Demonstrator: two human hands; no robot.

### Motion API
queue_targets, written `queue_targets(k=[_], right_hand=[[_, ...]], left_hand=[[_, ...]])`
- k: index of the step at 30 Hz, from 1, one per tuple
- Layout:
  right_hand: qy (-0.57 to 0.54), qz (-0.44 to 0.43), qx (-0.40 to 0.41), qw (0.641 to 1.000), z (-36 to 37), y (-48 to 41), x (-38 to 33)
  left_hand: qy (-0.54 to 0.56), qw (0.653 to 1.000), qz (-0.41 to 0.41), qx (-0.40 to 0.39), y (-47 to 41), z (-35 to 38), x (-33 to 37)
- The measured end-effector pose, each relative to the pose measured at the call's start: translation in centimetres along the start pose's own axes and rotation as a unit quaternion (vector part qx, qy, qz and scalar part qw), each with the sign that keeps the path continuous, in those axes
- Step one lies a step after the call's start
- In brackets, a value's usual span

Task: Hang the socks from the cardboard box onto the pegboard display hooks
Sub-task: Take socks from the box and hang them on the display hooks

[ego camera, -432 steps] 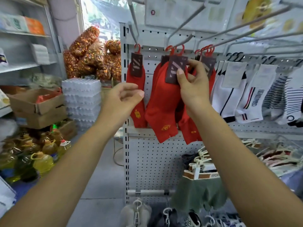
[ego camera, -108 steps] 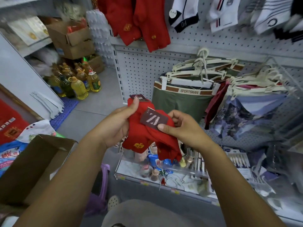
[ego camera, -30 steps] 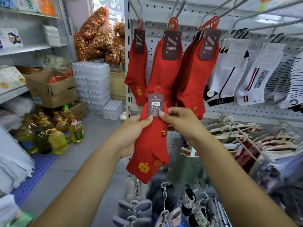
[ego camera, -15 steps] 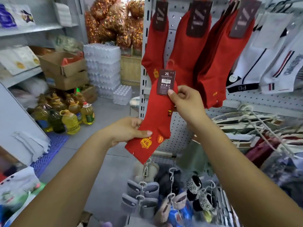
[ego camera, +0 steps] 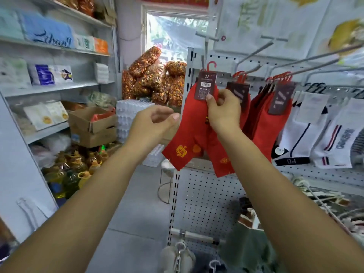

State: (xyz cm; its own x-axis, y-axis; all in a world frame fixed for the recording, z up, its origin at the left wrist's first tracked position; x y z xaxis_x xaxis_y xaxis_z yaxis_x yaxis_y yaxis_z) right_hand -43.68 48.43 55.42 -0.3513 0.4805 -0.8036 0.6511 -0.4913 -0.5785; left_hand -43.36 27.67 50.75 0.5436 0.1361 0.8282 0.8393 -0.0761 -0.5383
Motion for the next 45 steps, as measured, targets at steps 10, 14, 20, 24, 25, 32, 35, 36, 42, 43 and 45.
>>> queue_targets(k=[10,14,20,24,25,32,35,36,42,43,45], right_hand=[[0.093,0.002,-0.016,0.995,-0.1,-0.5,0.9],[0.140,-0.006,-0.083,0.987,0.5,-0.1,1.3],[0.092,0.016,-0.092,0.991,0.1,-0.8,0.1],[-0.006,0.008,-0.078,0.997,-0.3,2.2,0.1],[-0.028,0.006,-0.092,0.995,-0.2,3.0,0.1],[-0.179,0.056,-0.223,0.957,0.0,4.8,-0.4],[-0.143,0.060,-0.162,0.975,-0.9,3.5,0.0],[-0.139,0.076,-0.160,0.974,-1.0,3.2,0.2],[-0.182,0.082,-0.188,0.962,-1.1,2.8,-0.6],[-0.185,0.085,-0.173,0.964,-1.3,2.6,-0.6],[-0.184,0.098,-0.145,0.967,-1.7,2.0,-0.7]], left_hand=[[0.013,0.979,0.198,0.036,-4.9,1.5,9.6],[0.003,0.971,0.238,0.014,-5.9,2.0,10.5],[-0.011,0.971,0.241,0.004,-5.5,1.0,10.2],[-0.067,0.996,0.056,-0.032,-4.2,1.6,5.8],[-0.036,0.997,0.000,-0.068,-3.7,2.3,4.6],[0.224,0.966,-0.096,-0.087,-2.8,3.6,2.0],[0.232,0.963,-0.096,-0.102,-3.1,3.7,1.8],[0.240,0.959,-0.096,-0.116,-3.1,3.9,2.0],[0.134,0.976,-0.082,-0.150,-3.3,4.3,3.3],[0.072,0.988,-0.060,-0.125,-3.6,3.9,3.7],[-0.009,0.999,0.005,-0.043,-4.1,2.6,5.0]])
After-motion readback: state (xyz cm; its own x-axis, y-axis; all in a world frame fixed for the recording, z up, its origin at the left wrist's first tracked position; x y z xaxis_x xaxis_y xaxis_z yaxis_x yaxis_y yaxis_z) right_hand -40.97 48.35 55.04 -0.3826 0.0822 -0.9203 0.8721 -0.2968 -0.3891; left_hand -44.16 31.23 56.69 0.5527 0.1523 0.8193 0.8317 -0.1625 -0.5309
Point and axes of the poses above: each hand's wrist, its own y-axis away from the middle knuckle, its own z-axis out of the palm, x = y × z, the point moved 5 cm from there along -y, towards the middle knuckle, and after that the axes turned 4 degrees about z, right-handed, at the moved point
